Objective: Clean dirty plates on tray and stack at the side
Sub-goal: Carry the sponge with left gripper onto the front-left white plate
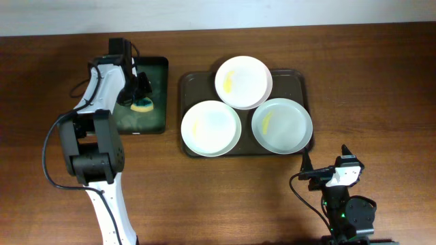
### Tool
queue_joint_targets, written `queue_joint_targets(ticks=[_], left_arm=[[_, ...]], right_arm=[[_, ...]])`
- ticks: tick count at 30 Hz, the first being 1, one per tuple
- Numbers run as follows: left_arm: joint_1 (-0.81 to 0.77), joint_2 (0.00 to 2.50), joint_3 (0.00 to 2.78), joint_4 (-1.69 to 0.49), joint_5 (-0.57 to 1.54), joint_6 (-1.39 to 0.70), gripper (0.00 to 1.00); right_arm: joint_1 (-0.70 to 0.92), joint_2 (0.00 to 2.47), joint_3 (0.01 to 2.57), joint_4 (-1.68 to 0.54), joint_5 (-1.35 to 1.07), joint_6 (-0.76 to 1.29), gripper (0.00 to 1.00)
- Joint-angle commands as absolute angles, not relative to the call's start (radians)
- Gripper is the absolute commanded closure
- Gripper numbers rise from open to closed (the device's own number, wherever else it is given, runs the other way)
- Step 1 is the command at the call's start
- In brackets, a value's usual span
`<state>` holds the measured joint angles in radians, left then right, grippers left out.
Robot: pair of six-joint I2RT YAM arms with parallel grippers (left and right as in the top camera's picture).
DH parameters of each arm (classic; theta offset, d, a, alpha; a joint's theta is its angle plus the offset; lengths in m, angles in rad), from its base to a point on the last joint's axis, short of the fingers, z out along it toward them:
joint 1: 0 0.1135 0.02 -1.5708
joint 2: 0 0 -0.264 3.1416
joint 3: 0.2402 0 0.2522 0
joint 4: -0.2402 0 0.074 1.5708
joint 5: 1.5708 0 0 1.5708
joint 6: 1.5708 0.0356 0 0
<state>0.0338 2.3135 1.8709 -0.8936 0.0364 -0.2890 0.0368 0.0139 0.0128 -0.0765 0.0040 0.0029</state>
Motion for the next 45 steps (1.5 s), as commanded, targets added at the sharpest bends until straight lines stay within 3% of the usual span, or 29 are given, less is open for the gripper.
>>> queue_joint_targets(ticks=[1, 8, 18, 27, 38, 45], left_arm=[[0.038, 2.223, 1.975, -0.945, 0.026, -0.287, 1.00], [0.038, 2.091, 2.009, -0.967, 0.024, -0.287, 1.00], [0.051, 2.292, 1.964, -0.976, -0.002, -0.287, 1.00], [0.146, 2.157, 2.038, -1.014, 0.424, -0.287, 1.00], [0.167, 2.300, 1.963, -0.964, 0.298, -0.231, 1.00], [0.167, 2.156, 2.056, -0.984, 0.363, -0.230, 1.00]], right_arm=[[0.031, 0.004, 0.006, -0.081, 0.020, 0.004, 0.01], [0.031, 0.004, 0.006, -0.081, 0.020, 0.004, 0.02], [0.031, 0.004, 0.006, -0.081, 0.020, 0.004, 0.02], [0.031, 0.004, 0.006, -0.081, 0.020, 0.004, 0.02], [0.031, 0.004, 0.006, -0.081, 0.020, 0.004, 0.02], [0.031, 0.004, 0.006, -0.081, 0.020, 0.004, 0.02]])
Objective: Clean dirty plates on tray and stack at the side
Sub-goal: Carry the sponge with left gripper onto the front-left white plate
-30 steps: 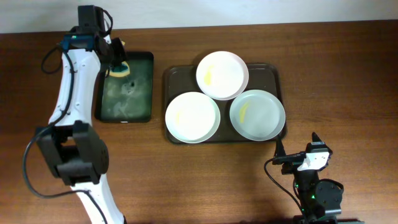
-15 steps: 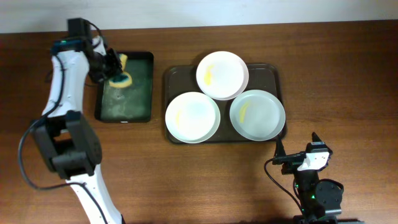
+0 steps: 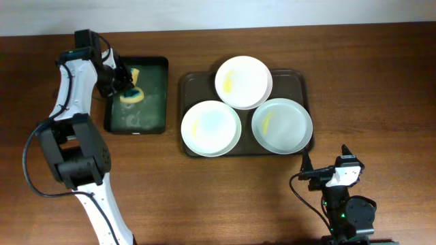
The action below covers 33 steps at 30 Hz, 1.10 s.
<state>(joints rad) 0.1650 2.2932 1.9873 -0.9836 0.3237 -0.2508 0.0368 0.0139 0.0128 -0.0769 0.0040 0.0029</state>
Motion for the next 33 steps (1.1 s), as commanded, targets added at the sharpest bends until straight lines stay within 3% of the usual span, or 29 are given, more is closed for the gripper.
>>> queue_joint_targets(ticks=[1, 6, 14, 24, 33], left_arm=[[0.167, 2.125, 2.056, -0.984, 0.361, -0.230, 1.00], [0.152, 2.099, 2.037, -0.998, 0.162, -0.231, 1.00], [0.129, 2.258, 1.946, -1.009, 0.143, -0.231, 1.00], [0.131, 1.990, 2.050, -1.139, 0.428, -0.228, 1.00], [0.016, 1.904, 2.000, -1.332, 0.461, -0.093, 1.00]], right_arm=[[0.031, 0.004, 0.006, -0.081, 0.020, 0.004, 0.02], [0.031, 0.004, 0.006, -0.081, 0.020, 0.004, 0.02], [0.031, 0.004, 0.006, -0.081, 0.020, 0.004, 0.02], [0.031, 0.004, 0.006, -0.081, 0.020, 0.004, 0.02], [0.031, 0.004, 0.006, -0.081, 0.020, 0.004, 0.02]])
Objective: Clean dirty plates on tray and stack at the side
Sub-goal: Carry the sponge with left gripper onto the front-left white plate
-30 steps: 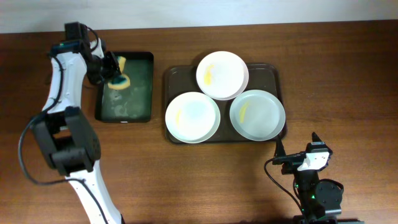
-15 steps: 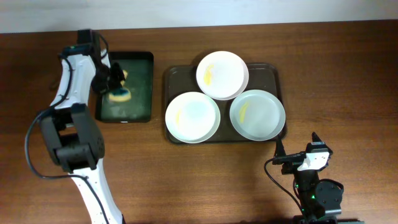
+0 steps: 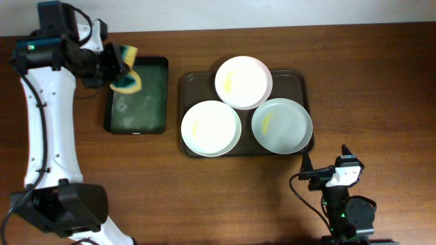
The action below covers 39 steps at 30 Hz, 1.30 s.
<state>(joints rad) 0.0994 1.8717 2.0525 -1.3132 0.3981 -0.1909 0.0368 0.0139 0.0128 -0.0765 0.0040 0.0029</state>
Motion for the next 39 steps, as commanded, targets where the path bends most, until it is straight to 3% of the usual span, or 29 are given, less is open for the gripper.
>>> queue_joint_targets(ticks=[1, 7, 16, 24, 27, 31, 37, 39], left_arm=[[-0.019, 1.904, 1.977, -1.332, 0.473, -0.056, 1.00], [-0.196, 1.905, 1.828, -1.271, 0.428, -0.052, 1.00], [-0.327, 1.905, 1.630, -1.113, 0.421, -0.107, 1.00], [-0.380, 1.905, 1.372, -0.750, 0.180, -0.371, 1.00], [-0.403, 1.905, 1.305, -0.636, 0.167, -0.382, 1.00], [-0.440, 1.905, 1.267, -0.553, 0.158, -0.410, 1.00], [-0.505, 1.906, 1.225, -0.524, -0.026, -0.663, 1.00], [-0.524, 1.906, 1.224, -0.513, -0.044, -0.662, 0.93]], right_arm=[[0.031, 0.004, 0.006, -0.081, 0.020, 0.004, 0.02], [0.031, 0.004, 0.006, -0.081, 0.020, 0.004, 0.02], [0.031, 0.004, 0.006, -0.081, 0.020, 0.004, 0.02], [0.031, 0.004, 0.006, -0.081, 0.020, 0.004, 0.02], [0.031, 0.004, 0.006, -0.081, 0.020, 0.004, 0.02], [0.031, 0.004, 0.006, -0.081, 0.020, 0.004, 0.02], [0.031, 0.004, 0.006, -0.081, 0.020, 0.004, 0.02], [0.031, 0.004, 0.006, -0.081, 0.020, 0.004, 0.02]])
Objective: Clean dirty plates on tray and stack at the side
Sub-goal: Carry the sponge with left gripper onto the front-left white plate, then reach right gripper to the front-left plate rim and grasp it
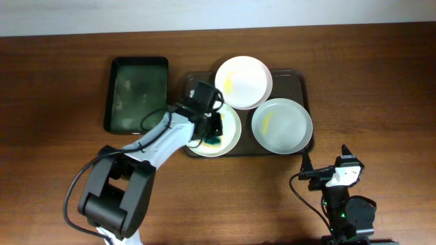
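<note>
Three white plates with yellow smears lie on the dark tray (294, 75): one at the back (243, 82), one at the right (283, 126), and one at the front left (230, 133) that is largely covered by my left arm. My left gripper (213, 134) is down on that front-left plate, shut on a yellow and green sponge (214, 140) pressed against the plate's surface. My right gripper (325, 170) rests near the table's front edge, right of centre, its fingers spread with nothing between them.
A dark green water basin (136, 93) stands left of the tray. The brown table (381, 82) stretches to the right of the tray and along the front left.
My left gripper, which held the sponge in the air over the basin's back left corner, is now down on the front-left plate with the sponge against it. The right arm has not moved.
My left gripper was first down in the basin on the sponge. It was then further back in the basin, still on the sponge. Later it held the sponge lifted above the basin's corner. Now the sponge sits on the front-left plate in the tray.
</note>
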### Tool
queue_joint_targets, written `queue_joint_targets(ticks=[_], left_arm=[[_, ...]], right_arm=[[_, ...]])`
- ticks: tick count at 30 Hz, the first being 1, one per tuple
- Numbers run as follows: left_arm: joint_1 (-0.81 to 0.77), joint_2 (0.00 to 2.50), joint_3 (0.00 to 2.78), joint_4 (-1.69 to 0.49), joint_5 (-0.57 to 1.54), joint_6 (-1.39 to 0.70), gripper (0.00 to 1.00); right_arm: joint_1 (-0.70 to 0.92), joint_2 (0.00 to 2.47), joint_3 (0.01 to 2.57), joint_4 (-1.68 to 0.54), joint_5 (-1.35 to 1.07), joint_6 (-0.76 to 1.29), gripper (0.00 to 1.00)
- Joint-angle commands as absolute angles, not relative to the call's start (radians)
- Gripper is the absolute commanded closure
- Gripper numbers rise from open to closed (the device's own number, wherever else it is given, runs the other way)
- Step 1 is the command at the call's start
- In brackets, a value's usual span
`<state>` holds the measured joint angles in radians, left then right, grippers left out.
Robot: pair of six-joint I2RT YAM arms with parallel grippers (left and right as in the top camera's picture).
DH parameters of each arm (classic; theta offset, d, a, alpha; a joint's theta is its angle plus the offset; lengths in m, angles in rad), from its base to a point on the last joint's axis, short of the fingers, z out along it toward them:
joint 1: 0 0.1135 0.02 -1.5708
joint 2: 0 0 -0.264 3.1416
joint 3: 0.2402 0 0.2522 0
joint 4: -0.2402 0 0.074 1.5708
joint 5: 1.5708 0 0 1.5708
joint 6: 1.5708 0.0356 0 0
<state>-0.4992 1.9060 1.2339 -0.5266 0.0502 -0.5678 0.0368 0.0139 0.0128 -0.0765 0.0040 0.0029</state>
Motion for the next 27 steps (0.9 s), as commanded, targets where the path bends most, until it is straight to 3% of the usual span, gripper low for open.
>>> queue_joint_targets(ticks=[1, 5, 6, 7, 8, 9, 10, 27], left_arm=[[-0.533, 1.906, 1.224, -0.500, -0.051, -0.662, 0.90], [-0.550, 1.907, 1.224, -0.467, -0.060, -0.663, 0.87], [-0.550, 1.907, 1.224, -0.464, -0.062, -0.662, 0.82], [-0.550, 1.907, 1.224, -0.462, -0.065, -0.662, 0.73], [-0.550, 1.907, 1.224, -0.460, -0.071, -0.662, 0.57], [-0.549, 1.907, 1.224, -0.456, -0.077, -0.661, 0.32], [-0.547, 1.907, 1.225, -0.451, -0.080, -0.657, 0.22], [-0.502, 1.640, 1.246, -0.545, -0.096, -0.559, 0.18]], right_arm=[[0.031, 0.004, 0.006, -0.081, 0.020, 0.004, 0.02], [0.031, 0.004, 0.006, -0.081, 0.020, 0.004, 0.02], [0.031, 0.004, 0.006, -0.081, 0.020, 0.004, 0.02], [0.031, 0.004, 0.006, -0.081, 0.020, 0.004, 0.02], [0.031, 0.004, 0.006, -0.081, 0.020, 0.004, 0.02], [0.031, 0.004, 0.006, -0.081, 0.020, 0.004, 0.02], [0.031, 0.004, 0.006, -0.081, 0.020, 0.004, 0.02], [0.031, 0.005, 0.006, -0.081, 0.020, 0.004, 0.02]])
